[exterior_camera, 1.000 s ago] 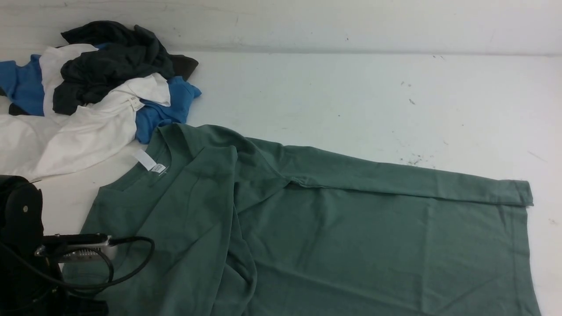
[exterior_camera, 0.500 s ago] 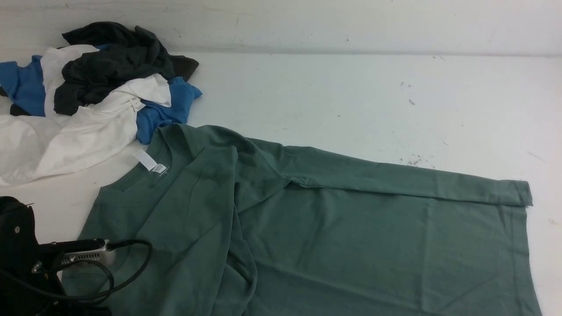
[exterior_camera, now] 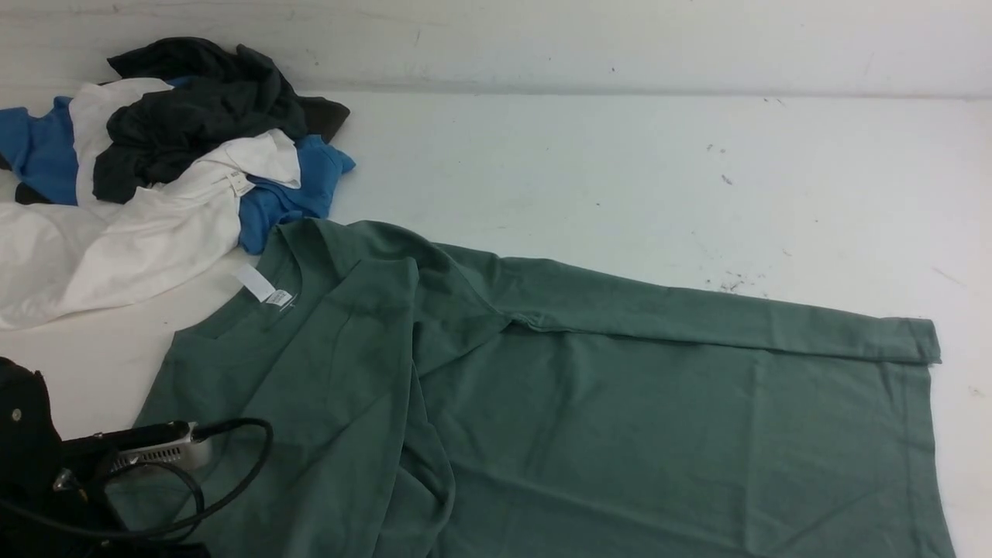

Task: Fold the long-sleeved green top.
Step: Use both arms simultaneously to clamp the lower edge of the clothing fabric, then use both arms to drag the lower edge of the fabric forward and fold it over the upper edge

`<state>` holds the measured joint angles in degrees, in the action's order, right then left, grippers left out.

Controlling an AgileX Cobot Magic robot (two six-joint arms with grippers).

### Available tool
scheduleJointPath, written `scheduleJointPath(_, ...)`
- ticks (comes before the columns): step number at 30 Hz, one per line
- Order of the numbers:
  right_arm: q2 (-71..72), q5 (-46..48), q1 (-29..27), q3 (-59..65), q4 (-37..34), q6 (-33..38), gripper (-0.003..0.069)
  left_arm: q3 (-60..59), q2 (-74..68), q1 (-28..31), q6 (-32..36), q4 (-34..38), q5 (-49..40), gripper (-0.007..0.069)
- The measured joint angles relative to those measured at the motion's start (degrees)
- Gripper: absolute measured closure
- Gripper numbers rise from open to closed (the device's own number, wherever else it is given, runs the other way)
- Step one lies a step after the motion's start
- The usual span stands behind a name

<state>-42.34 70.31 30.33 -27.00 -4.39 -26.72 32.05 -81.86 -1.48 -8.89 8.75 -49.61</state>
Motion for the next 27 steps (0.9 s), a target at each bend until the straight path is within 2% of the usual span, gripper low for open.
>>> scheduleJointPath(6,0.00,0.12,0.00,-1.06,3.33,-0.94,0.0637,8.33,10.29,-0.07,0.24,3.09,-4.85,0.0606)
scheduleJointPath(12,0.00,0.12,0.00,-4.57,7.26,-3.86,0.0637,18.54,10.51,-0.18,1.32,5.99,-6.32,0.0607)
scheduleJointPath(21,-6.12,0.58,0.00,-11.21,13.15,-5.74,0.0637,36.76,-1.05,-0.18,6.74,15.37,-6.32,0.0607)
scheduleJointPath(27,-13.36,-0.16,-1.12,-15.50,16.90,-7.37,0.0638,47.21,-12.55,-0.24,8.21,18.02,-6.22,0.0607)
